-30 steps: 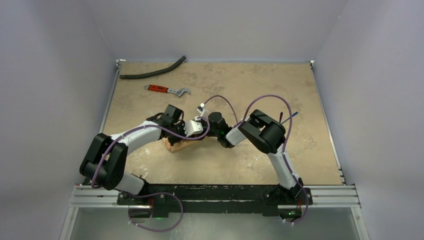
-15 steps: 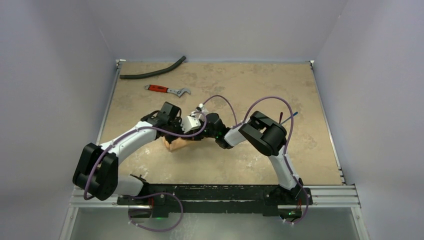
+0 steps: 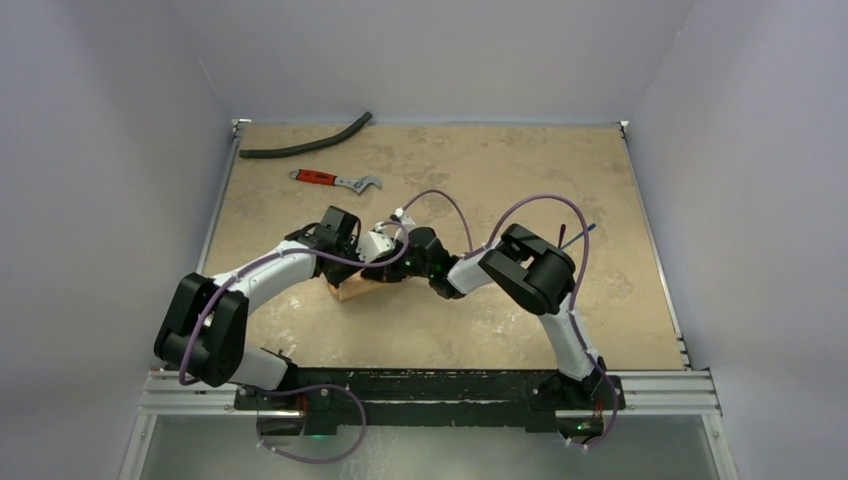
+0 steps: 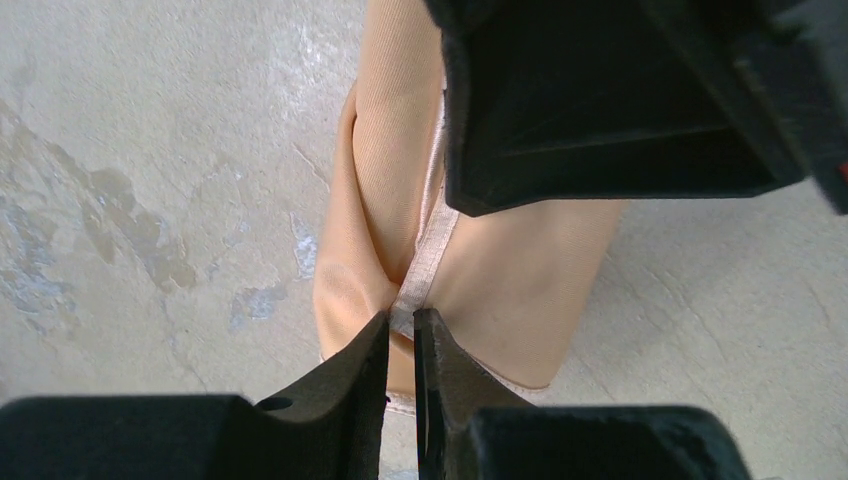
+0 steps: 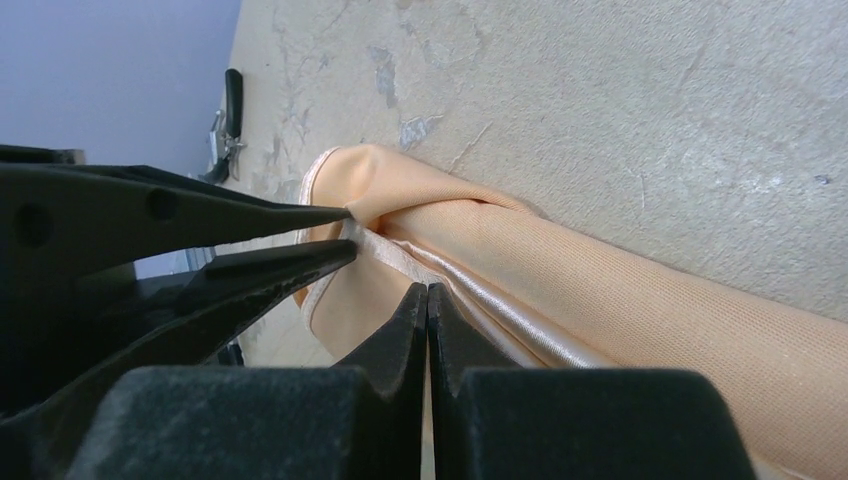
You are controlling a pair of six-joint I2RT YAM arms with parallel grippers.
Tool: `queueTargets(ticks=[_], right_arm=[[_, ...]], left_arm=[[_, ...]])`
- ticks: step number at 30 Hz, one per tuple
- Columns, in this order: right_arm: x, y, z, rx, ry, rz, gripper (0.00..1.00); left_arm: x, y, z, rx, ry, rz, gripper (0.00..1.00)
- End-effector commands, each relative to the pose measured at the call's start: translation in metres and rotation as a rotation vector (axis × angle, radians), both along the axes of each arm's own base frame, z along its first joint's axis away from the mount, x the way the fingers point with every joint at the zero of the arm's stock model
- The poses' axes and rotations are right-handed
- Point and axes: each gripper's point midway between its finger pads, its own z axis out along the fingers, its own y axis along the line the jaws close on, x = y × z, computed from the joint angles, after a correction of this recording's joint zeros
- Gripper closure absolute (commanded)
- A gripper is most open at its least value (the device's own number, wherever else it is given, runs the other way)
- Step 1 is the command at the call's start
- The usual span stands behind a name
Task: Fold the napkin into a case and place the utensils inside
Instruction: Smooth out the smaller rectangle-folded napkin at the center of the board.
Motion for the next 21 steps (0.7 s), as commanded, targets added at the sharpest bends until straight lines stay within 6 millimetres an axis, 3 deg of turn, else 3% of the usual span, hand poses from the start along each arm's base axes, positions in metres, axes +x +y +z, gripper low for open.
queueTargets(ticks=[1,4,9,12,17,21], right_arm=[[-0.004,0.001,0.015,-0.008,-0.037,0.012,0.94],[-0.005,0.003,0.024,0.021,-0.054,0.024,0.82],[-0.015,0.009,0.048,0.103,-0.037,0.086,0.79],[-0.017,0.013,0.068,0.157,-0.031,0.122,0.83],[-0.015,0.021,0.084,0.194,-0.017,0.146,0.99],[-0.020,0.025,0.088,0.226,0.023,0.167,1.00]], left_arm=[[0.006,0.007,-0.008,0.007,-0.022,0.040,0.86],[0.005,0.007,-0.009,0.006,-0.022,0.037,0.86],[0.004,0.003,-0.008,-0.013,-0.012,0.037,0.89],[0.002,0.003,-0.007,-0.020,-0.011,0.039,0.90],[0.000,-0.002,-0.001,-0.060,-0.018,0.054,0.91],[-0.003,-0.006,0.000,-0.089,-0.004,0.064,0.91]])
